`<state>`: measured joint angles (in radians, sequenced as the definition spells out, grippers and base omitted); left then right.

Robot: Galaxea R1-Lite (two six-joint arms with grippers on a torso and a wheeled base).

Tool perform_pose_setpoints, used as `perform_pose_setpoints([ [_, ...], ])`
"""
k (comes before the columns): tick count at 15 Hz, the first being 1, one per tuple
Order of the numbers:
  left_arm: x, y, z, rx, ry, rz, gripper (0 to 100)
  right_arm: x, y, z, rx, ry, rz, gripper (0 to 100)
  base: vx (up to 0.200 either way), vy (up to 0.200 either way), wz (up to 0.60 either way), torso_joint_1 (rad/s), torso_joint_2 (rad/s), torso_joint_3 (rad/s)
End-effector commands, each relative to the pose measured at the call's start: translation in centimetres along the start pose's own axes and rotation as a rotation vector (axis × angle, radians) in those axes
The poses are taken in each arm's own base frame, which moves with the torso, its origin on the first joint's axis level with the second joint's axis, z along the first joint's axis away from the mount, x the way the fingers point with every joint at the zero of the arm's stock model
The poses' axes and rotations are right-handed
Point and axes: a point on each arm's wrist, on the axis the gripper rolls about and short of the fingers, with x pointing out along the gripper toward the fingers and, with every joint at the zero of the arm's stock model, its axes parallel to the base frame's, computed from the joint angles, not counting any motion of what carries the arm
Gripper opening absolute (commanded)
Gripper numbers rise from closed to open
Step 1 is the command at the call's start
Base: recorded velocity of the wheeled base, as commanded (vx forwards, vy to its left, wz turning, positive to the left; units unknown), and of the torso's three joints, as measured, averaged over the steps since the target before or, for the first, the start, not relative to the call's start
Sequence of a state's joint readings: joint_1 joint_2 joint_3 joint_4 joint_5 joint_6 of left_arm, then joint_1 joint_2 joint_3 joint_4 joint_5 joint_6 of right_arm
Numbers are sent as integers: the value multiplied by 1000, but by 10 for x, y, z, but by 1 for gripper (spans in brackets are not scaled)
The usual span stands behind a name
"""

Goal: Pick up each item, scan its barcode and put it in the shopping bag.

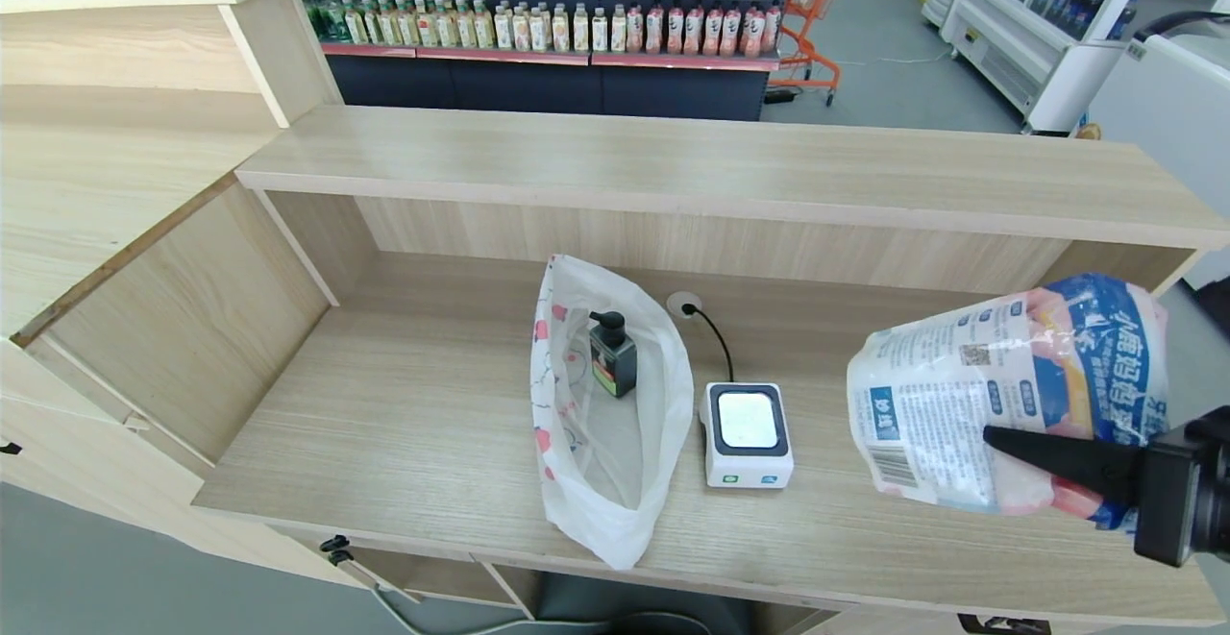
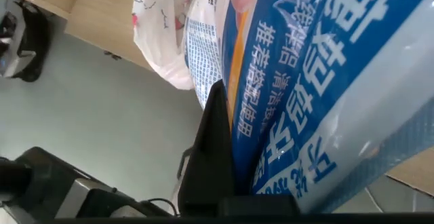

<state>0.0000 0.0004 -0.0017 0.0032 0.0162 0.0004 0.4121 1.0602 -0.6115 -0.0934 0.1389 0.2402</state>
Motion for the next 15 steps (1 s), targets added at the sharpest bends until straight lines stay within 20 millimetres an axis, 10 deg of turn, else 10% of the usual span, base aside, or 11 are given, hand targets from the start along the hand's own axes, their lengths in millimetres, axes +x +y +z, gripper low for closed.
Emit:
perform_pose_setpoints([
  [1,0,0,0,0,0,1,100,10,1,9,72,21,-2,0,0,200,0,-7,-12,17],
  [7,0,0,0,1,0,1,100,65,9,38,242,128,-18,0,0,133,0,7,3,2],
  [15,0,0,0,1,0,1,100,138,23,-2,179,346,-103,0,0,0,0,0,0,0],
])
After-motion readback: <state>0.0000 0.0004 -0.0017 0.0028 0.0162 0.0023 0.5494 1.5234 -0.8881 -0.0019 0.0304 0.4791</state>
